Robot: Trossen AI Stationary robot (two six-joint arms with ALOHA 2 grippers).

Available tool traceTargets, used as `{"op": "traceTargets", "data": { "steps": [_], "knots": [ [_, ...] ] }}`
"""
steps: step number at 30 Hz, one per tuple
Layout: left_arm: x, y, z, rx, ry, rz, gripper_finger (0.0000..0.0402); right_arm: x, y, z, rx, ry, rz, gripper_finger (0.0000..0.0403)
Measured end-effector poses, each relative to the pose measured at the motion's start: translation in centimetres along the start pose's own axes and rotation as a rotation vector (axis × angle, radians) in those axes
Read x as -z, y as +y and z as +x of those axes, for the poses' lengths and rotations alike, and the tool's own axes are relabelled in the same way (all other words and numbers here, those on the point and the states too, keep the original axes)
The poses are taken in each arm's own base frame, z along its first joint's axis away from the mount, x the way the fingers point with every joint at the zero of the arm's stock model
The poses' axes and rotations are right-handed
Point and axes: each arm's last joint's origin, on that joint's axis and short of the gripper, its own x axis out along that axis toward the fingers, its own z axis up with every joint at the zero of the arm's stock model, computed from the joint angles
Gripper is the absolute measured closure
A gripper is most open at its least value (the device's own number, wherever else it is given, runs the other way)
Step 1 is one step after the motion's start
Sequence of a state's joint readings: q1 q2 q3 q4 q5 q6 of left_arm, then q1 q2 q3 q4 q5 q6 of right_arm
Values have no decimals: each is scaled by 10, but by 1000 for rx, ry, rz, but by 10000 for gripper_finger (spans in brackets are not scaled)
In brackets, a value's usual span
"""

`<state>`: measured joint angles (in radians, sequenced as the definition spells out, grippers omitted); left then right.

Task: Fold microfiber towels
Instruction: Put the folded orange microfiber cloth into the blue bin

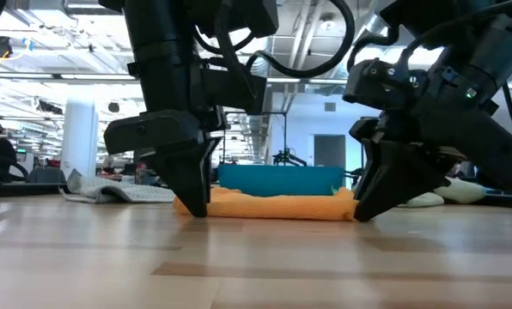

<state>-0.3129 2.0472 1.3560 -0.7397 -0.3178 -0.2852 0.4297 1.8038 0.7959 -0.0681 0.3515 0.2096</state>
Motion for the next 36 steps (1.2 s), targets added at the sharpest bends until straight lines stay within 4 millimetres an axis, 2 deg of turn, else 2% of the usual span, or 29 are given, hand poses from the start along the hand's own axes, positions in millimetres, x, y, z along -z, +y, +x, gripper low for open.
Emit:
{"op": "traceTargets", "data": {
  "steps": [3, 5, 9, 12, 21, 28, 36],
  "knots": [
    [-1, 1, 1, 0, -5, 9, 375, 0, 0, 0, 1, 2, -1, 383],
    [-1, 1, 1, -10, -11, 8, 392, 0, 0, -1, -2, -2, -5, 391],
    [-5, 3, -3, -32, -5, 4, 396, -4, -4, -12, -11, -5, -2, 379],
    [-11, 8, -10, -59, -1, 0, 399, -11, -11, -27, -11, -16, 9, 388],
    [-30, 26, -43, -136, 24, 3, 401, -18, -48, -62, 58, -14, 55, 395],
    [-43, 58, -66, -256, 49, -23, 401, -20, -86, -74, 167, -10, 70, 395],
    [-54, 115, -72, -376, 78, -109, 401, -18, -137, -79, 326, 13, 92, 396]
  ]
}}
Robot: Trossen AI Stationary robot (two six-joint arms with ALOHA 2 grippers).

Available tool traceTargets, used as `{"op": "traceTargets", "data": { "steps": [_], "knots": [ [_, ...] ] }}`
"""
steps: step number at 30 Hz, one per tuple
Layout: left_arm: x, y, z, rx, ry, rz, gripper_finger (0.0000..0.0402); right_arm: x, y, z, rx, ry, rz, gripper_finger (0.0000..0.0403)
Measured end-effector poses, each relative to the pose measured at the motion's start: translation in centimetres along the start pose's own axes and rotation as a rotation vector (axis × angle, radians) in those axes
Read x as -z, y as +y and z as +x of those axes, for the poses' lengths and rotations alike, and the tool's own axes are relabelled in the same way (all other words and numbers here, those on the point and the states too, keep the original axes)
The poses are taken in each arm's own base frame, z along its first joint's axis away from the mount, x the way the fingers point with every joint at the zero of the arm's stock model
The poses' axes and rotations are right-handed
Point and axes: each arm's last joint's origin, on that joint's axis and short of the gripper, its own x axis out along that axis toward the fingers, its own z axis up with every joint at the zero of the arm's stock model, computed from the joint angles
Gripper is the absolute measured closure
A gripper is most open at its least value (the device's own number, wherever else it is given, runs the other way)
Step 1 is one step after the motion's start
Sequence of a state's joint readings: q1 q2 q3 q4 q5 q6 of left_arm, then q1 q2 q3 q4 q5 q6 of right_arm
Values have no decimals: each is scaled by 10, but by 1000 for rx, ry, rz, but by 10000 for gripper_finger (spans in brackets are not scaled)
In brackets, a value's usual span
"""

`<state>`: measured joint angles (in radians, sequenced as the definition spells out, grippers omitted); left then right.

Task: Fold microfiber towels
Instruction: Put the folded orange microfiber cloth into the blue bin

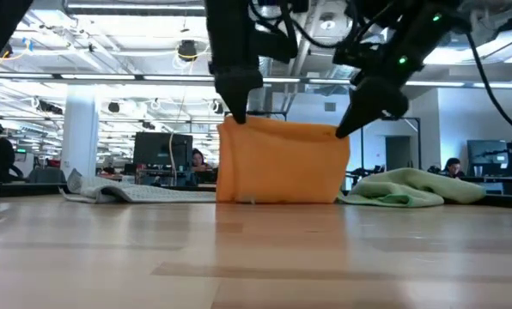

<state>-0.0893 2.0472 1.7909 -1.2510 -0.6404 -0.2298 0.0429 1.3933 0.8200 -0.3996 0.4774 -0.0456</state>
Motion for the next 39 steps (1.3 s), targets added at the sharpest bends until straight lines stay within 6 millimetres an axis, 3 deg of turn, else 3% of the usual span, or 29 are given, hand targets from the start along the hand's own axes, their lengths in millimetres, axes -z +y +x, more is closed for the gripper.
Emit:
{"op": "traceTargets", "data": {
  "steps": [10, 21, 32, 39],
  "knots": [
    [-15, 64, 44, -123, 4, -129, 401, 1, -56, 20, 186, 18, 63, 397],
    [-26, 116, 77, -177, -58, -200, 401, 9, -107, 36, 319, 28, 85, 397],
    [-24, 154, 99, -220, -66, -281, 401, 13, -127, 71, 401, 31, 67, 396],
    [-20, 168, 108, -187, -64, -318, 401, 6, -133, 86, 425, 48, 44, 396]
  ]
}}
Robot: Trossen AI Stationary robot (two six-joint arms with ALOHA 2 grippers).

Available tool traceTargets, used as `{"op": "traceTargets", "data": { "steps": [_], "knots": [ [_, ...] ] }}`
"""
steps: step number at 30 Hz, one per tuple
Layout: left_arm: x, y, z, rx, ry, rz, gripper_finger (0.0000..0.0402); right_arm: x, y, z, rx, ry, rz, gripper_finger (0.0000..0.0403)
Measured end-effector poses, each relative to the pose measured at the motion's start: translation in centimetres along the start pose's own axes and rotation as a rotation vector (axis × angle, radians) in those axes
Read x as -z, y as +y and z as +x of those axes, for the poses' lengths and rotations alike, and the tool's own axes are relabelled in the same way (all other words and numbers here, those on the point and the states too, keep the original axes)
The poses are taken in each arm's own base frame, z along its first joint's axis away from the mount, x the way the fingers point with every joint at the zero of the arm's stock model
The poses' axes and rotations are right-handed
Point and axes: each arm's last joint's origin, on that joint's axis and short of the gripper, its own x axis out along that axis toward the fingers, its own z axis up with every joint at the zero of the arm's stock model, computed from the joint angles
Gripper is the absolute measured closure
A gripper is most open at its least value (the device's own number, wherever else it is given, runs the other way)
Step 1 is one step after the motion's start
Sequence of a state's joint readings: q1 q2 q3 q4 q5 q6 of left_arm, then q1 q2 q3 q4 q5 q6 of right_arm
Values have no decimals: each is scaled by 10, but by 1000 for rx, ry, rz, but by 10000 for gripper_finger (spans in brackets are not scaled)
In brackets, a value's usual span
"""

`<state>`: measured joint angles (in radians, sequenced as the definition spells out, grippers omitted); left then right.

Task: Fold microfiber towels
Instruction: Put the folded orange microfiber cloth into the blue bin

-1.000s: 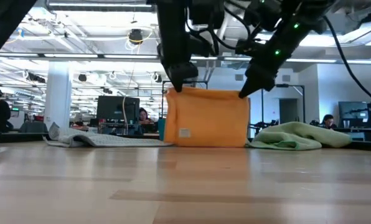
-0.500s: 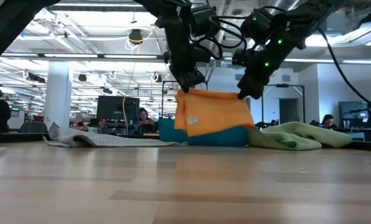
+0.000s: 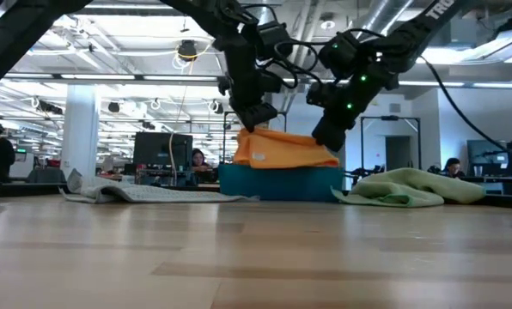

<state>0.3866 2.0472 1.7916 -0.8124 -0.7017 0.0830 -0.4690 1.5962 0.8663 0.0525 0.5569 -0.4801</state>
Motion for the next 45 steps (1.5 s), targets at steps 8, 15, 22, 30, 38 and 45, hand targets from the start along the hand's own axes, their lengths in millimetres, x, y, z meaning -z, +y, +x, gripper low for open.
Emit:
{"op": "traceTargets", "data": {
  "steps": [8, 15, 22, 30, 38, 45],
  "knots": [
    [4, 3, 8, 50, 26, -16, 401, -6, 1, 8, -20, 43, -26, 396],
    [4, 5, 10, 110, 23, -10, 401, -5, 0, 8, -23, 52, -30, 391],
    [4, 8, 12, 107, 21, -36, 391, -4, 2, 7, -29, 67, -43, 360],
    [6, 19, 21, 114, 36, -71, 332, -1, 0, 9, -24, 87, -44, 341],
    [6, 23, 25, 137, 37, -76, 259, -2, -1, 9, -31, 76, -39, 290],
    [6, 21, 24, 143, 31, -73, 237, -3, -2, 8, -7, 76, -33, 216]
  ]
}}
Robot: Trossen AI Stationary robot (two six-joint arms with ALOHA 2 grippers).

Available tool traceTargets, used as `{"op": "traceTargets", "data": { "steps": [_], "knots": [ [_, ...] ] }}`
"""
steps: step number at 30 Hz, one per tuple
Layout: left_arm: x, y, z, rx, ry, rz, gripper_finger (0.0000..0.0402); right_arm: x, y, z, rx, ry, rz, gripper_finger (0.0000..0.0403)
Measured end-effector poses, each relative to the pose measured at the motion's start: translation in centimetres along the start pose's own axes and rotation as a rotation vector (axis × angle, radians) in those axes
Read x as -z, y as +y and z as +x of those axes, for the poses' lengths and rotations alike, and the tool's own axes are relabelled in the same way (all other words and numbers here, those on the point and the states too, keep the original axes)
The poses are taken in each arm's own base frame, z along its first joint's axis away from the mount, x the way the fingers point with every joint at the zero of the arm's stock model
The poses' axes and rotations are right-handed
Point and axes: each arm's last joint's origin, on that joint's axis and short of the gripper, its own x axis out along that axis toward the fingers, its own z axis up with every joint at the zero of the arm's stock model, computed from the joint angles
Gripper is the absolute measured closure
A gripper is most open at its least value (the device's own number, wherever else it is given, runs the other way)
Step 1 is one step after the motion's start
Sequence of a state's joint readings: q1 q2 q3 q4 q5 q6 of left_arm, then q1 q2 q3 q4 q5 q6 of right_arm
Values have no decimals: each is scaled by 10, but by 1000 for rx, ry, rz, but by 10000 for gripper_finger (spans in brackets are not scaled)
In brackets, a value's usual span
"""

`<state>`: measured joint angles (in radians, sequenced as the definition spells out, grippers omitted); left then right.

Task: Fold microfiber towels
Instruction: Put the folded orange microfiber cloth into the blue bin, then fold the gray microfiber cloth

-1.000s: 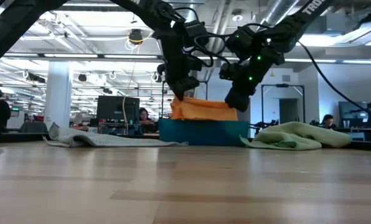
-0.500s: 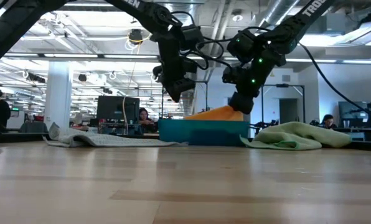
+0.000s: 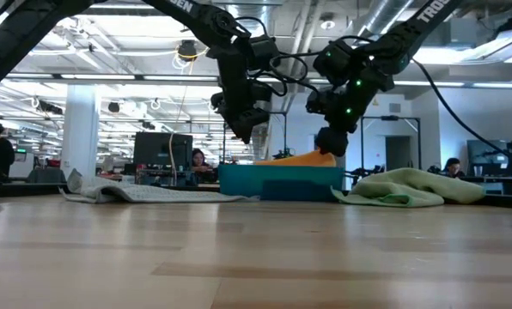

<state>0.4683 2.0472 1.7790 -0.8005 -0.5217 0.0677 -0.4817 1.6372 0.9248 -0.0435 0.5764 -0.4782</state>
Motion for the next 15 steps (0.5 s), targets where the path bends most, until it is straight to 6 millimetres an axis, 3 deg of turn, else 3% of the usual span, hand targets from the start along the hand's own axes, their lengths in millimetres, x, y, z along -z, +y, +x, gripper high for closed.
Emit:
{"op": "traceTargets", "data": {
  "steps": [6, 15],
  "knots": [
    [1, -2, -13, -7, -1, 15, 236, -1, -4, -8, 103, 38, 24, 182],
    [20, 11, -80, -44, 54, -24, 236, -12, -8, -63, 21, -85, 63, 180]
  ]
}}
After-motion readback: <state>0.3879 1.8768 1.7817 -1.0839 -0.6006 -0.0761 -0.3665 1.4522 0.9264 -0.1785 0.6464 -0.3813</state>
